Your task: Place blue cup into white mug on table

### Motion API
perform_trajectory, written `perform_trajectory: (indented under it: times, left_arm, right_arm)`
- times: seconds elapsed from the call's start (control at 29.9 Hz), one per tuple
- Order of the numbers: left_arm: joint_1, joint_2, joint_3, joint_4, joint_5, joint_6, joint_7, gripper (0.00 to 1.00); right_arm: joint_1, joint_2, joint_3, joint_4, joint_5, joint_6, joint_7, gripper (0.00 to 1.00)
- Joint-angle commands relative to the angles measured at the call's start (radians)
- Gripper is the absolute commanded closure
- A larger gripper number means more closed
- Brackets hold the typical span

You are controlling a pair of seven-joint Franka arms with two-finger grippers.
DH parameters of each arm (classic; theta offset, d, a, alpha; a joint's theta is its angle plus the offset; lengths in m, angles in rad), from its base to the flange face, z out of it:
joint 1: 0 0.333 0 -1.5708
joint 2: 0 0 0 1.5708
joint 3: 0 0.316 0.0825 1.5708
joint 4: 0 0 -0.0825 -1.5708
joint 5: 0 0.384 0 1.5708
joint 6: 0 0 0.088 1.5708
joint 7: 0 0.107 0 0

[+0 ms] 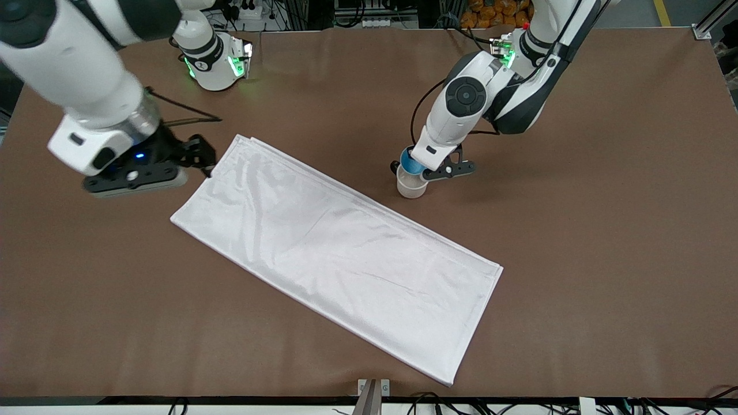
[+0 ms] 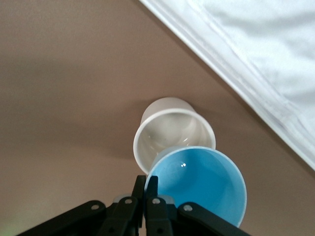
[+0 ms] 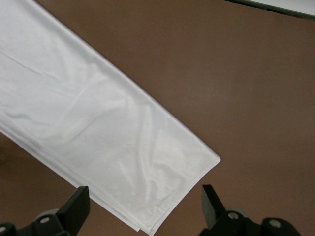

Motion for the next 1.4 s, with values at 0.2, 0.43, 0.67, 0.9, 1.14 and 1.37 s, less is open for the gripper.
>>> perform_trajectory:
  times: [0.2, 0.43, 0.67, 0.9, 1.14, 1.37]
  left_arm:
    - [-0.001, 0.073, 0.003, 0.082, 0.071, -0.002, -0.068, 1.00]
    - [0.001, 0.093, 0.003, 0.079, 0.106, -0.002, -0.084, 1.00]
    - [0.001, 0.094, 0.003, 0.075, 0.106, -0.002, -0.084, 1.00]
    - [0.011, 0.119, 0.005, 0.086, 0.111, -0.002, -0.062, 0.25]
    - [0.018, 0.105, 0.005, 0.086, 0.149, -0.009, -0.050, 0.00]
    - [0.096, 0.062, 0.006, 0.092, 0.228, -0.017, 0.079, 0.00]
  right_arm:
    - [-0.052, -0.051, -0.149, -0.047, 0.082, -0.004, -0.116, 0.00]
    - [-0.057, -0.076, -0.214, -0.090, 0.146, 0.025, -0.139, 0.00]
    - [-0.075, -0.108, -0.220, -0.152, 0.150, 0.063, -0.144, 0.00]
    - [-0.078, -0.116, -0.220, -0.164, 0.150, 0.063, -0.174, 0.00]
    - [-0.067, -0.120, -0.241, -0.167, 0.150, 0.063, -0.177, 0.00]
    - [-0.057, -0.120, -0.243, -0.169, 0.150, 0.066, -0.177, 0.00]
